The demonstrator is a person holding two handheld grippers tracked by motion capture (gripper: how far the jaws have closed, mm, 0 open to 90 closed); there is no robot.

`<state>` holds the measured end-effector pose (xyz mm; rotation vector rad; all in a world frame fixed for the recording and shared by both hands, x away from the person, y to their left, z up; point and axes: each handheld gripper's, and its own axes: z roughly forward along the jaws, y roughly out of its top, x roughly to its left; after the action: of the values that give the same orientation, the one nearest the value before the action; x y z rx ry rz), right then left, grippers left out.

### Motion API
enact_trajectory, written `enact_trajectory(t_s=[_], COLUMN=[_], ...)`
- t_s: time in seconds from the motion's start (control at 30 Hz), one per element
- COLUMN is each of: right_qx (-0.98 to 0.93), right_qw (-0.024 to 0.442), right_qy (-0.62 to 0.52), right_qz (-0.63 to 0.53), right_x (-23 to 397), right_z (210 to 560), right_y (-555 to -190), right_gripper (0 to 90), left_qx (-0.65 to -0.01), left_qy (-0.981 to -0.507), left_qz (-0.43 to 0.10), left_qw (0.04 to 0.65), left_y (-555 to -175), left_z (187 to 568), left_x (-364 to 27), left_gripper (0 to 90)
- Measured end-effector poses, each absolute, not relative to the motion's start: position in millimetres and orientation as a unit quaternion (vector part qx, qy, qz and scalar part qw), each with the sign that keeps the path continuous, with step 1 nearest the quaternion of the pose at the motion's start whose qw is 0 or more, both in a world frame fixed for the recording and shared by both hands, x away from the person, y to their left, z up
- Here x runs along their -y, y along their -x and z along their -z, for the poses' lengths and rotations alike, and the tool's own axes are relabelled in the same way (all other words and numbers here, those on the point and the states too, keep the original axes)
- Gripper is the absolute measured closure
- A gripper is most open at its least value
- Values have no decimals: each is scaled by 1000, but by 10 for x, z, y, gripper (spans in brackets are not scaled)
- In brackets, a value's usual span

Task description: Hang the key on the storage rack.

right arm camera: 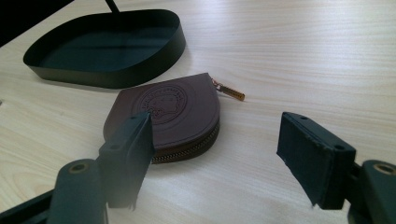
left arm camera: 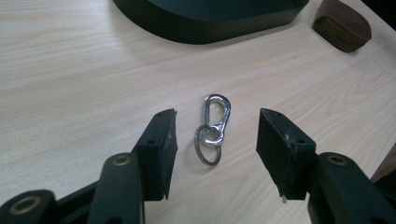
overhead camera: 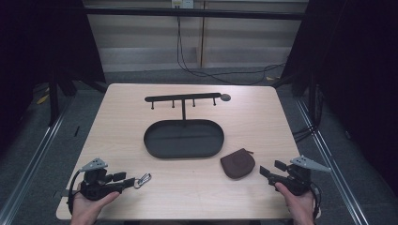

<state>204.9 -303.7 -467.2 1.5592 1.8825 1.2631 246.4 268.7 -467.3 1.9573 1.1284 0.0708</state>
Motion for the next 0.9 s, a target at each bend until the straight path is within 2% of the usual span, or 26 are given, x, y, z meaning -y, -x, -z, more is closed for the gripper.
enact_trajectory(t_s=[0.07, 0.3, 0.63, 0.7, 0.73, 0.9], right_qx=[-670, -690, -701, -701, -701, -696], right_qw=[194, 176, 174, 174, 172, 180], right_qy=[-556, -545, -539, -538, -536, -538], right_qz=[-451, -442, -434, -434, -438, -440], right_x=[3038, 3009, 2976, 2970, 2969, 2984], right_z=[4669, 4684, 4679, 4677, 4674, 4668], right_y=[-2046, -2057, -2041, -2041, -2041, -2039], right_gripper=[267, 279, 276, 276, 270, 258], left_qx=[-451, -456, -443, -439, -435, -436], left_qy=[-784, -788, -821, -825, -830, -840], left_qz=[-27, -17, -36, -30, -30, -33], left_qw=[426, 413, 360, 356, 349, 322], left_y=[-2467, -2515, -2546, -2557, -2571, -2631], left_z=[4674, 4670, 4597, 4599, 4597, 4547], left_x=[-2684, -2661, -2571, -2551, -2534, -2458], left_gripper=[496, 423, 512, 506, 460, 413])
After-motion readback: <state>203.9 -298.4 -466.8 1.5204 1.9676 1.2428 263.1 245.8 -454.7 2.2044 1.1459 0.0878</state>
